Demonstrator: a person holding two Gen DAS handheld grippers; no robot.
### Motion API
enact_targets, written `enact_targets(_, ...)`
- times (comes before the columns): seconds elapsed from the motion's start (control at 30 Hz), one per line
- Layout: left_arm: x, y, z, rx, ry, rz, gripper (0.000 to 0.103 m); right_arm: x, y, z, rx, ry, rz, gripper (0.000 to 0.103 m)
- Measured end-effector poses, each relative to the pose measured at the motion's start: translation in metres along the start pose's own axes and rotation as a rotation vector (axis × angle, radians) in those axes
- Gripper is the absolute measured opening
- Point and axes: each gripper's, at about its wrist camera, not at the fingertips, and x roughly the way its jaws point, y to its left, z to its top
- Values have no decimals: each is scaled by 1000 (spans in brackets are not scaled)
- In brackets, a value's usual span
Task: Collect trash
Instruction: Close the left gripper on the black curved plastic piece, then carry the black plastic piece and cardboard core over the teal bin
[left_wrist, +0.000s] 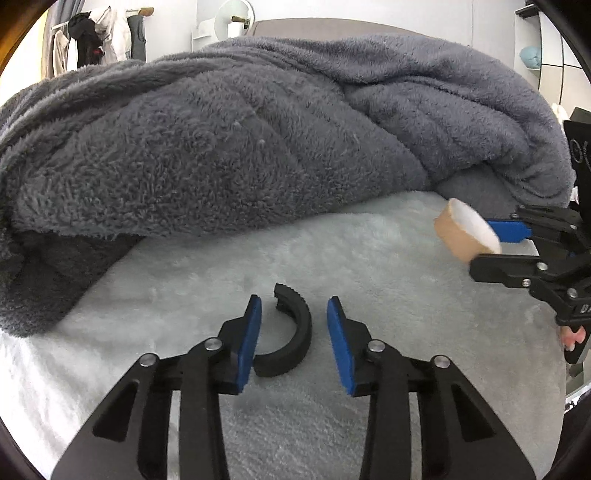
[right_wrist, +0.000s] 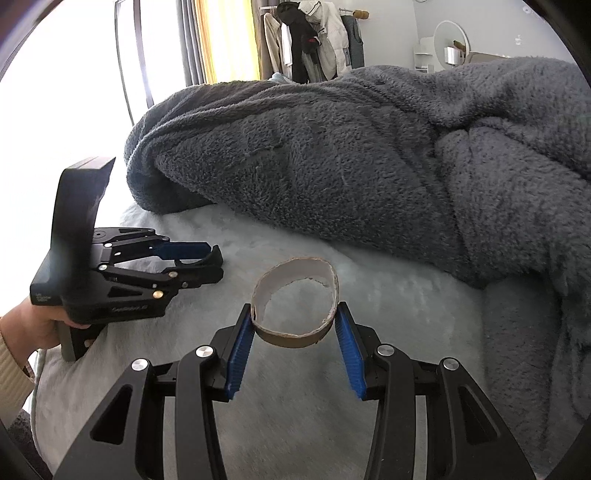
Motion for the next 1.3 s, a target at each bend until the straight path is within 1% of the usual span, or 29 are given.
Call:
enact_targets(0.13, 8, 3, 2, -22, 13, 0, 33, -1, -6, -4, 4, 3, -1, 45)
enact_targets(0.27, 12, 1, 3, -19, 22, 6, 25, -2, -10, -7, 5, 7, 2, 45)
enact_targets(0.37, 12, -6, 5, 8, 16, 24, 25, -4, -11, -8, 13, 4, 6, 45)
enact_targets(0.43, 10, -16, 8, 47, 6, 49, 25, -7, -11, -9, 19, 0, 8, 45)
enact_targets(0.53, 1, -28, 8, 103, -11, 97, 25, -13, -10, -9, 30, -3, 10, 45)
enact_targets(0.67, -14, -37, 6, 132, -25, 137, 25, -22, -7, -11, 49, 0, 5, 45)
enact_targets(0.83, -37, -45, -1, 108, -44, 128, 25, -34, -2, -13, 81, -8, 3, 45)
enact_targets(0.97, -49, -57, -10, 92, -36, 102, 25, -47, 1, -12, 123, -31, 1, 45)
enact_targets(1.07, -60, -64, -17, 76, -34, 107, 25, -56, 6, -12, 136, -42, 0, 45)
enact_targets(1.3, -104, -66, -38, -15, -71, 110, 25, -80, 30, -14, 173, -67, 22, 45)
